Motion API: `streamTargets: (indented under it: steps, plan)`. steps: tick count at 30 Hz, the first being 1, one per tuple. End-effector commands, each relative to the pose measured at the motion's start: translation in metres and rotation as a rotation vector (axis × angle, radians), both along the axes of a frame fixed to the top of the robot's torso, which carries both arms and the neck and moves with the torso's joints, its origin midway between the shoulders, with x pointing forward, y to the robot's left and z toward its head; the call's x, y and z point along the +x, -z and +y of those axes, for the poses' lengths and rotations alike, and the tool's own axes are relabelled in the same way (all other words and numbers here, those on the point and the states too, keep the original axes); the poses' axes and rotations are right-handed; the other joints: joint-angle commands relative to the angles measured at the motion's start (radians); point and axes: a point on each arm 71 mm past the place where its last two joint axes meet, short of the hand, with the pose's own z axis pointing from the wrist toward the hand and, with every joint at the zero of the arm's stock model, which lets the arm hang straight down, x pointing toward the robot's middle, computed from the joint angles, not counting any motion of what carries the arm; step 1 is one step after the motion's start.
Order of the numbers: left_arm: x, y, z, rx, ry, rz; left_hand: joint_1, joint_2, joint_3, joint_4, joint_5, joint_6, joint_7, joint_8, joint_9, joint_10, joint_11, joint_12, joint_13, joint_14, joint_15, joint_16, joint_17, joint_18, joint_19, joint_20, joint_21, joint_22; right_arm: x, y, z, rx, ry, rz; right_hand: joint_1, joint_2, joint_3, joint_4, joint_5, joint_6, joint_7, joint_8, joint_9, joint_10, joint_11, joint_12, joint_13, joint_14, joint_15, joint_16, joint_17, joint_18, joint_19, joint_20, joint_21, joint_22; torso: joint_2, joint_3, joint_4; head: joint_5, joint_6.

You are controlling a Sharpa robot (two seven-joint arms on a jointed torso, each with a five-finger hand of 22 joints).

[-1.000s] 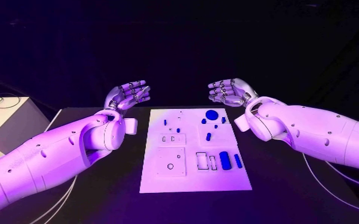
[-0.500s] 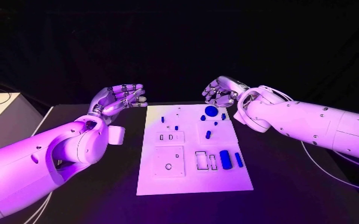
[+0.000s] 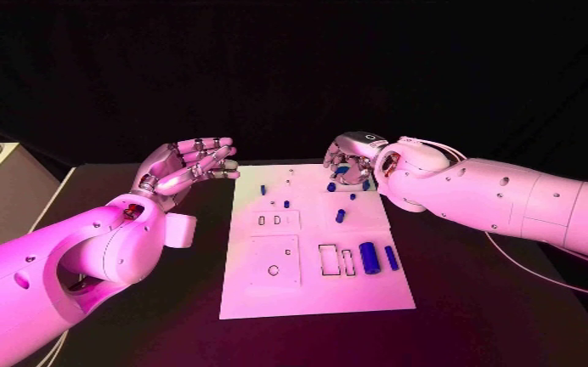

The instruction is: Assemble the parts on the task board

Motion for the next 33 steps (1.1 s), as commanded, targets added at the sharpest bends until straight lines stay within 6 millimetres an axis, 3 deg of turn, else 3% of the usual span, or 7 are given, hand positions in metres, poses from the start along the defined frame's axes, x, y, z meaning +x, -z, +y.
streamTargets:
  steps: [1,12,15,23,33]
  plan:
    - [-0.0023,-0.0027,-0.0031,0.003,0.031,-0.011,-0.012,-0.002,-0.004,0.002,-0.005,0.003,0.022,-0.005,-0.001,0.006,0.005,-0.005,-0.001,-0.005,0.004,0.006,0.003,-0.002,-0.007,-0.004,0.007,0.003,-0.0002,0.0053,0.0011,-0.108,-0.006,0.018,0.001,-0.015,-0.001,0.007,-0.004,-0.008,0.001,-0.006,0.002,-0.011,0.000,-0.002,0.000,0.040,0.001,0.009,0.005,-0.013,0.008,0.001,0.012,0.016,0.009,-0.0023,0.0081,-0.004,-0.002]
    - [-0.0040,-0.0056,-0.0020,0.009,0.030,-0.018,-0.018,-0.004,-0.008,0.003,-0.005,0.004,0.022,-0.005,-0.002,0.007,0.005,-0.006,0.000,-0.006,0.004,0.009,0.009,-0.001,-0.010,-0.004,0.016,0.008,0.0013,0.0066,-0.0014,-0.177,0.016,-0.017,-0.004,-0.030,-0.037,0.019,0.007,-0.011,0.002,-0.010,0.011,-0.056,0.006,-0.003,-0.001,0.029,0.009,0.026,0.004,-0.010,-0.001,0.008,0.014,0.017,0.015,-0.0049,0.0171,-0.008,-0.006]
    - [-0.0041,-0.0059,-0.0011,0.010,0.028,-0.018,-0.018,-0.004,-0.008,0.003,-0.005,0.004,0.022,-0.005,-0.002,0.007,0.005,-0.007,0.000,-0.006,0.004,0.009,0.010,-0.001,-0.010,-0.004,0.016,0.008,0.0017,0.0066,-0.0025,-0.189,0.022,-0.023,-0.003,-0.029,-0.048,0.020,0.008,-0.013,0.001,-0.012,0.012,-0.062,0.007,-0.003,-0.001,0.028,0.009,0.030,0.006,-0.011,-0.001,0.009,0.018,0.023,0.018,-0.0033,0.0155,-0.008,-0.004]
    - [-0.0043,-0.0068,-0.0001,0.011,0.025,-0.021,-0.019,-0.004,-0.009,0.003,-0.005,0.004,0.022,-0.005,-0.002,0.007,0.005,-0.007,0.000,-0.006,0.004,0.009,0.010,-0.001,-0.010,-0.004,0.017,0.009,0.0024,0.0098,-0.0040,-0.213,0.030,-0.007,-0.001,-0.026,-0.059,0.022,0.008,-0.015,0.000,-0.013,0.013,-0.067,0.006,-0.002,0.000,0.028,0.009,0.036,0.012,-0.011,-0.001,0.010,0.022,0.030,0.024,-0.0031,0.0163,-0.009,-0.005]
    - [-0.0049,-0.0080,-0.0002,0.009,0.027,-0.023,-0.019,-0.003,-0.009,0.003,-0.005,0.005,0.022,-0.005,-0.001,0.008,0.005,-0.007,0.000,-0.007,0.004,0.010,0.011,-0.001,-0.010,-0.004,0.019,0.010,0.0050,0.0150,-0.0051,-0.215,0.038,0.008,0.006,-0.015,-0.065,0.029,0.022,-0.012,-0.003,-0.013,0.016,-0.065,0.004,0.000,0.001,0.031,0.007,0.049,0.025,-0.014,0.005,0.010,0.038,0.051,0.029,-0.0038,0.0217,-0.010,-0.008]
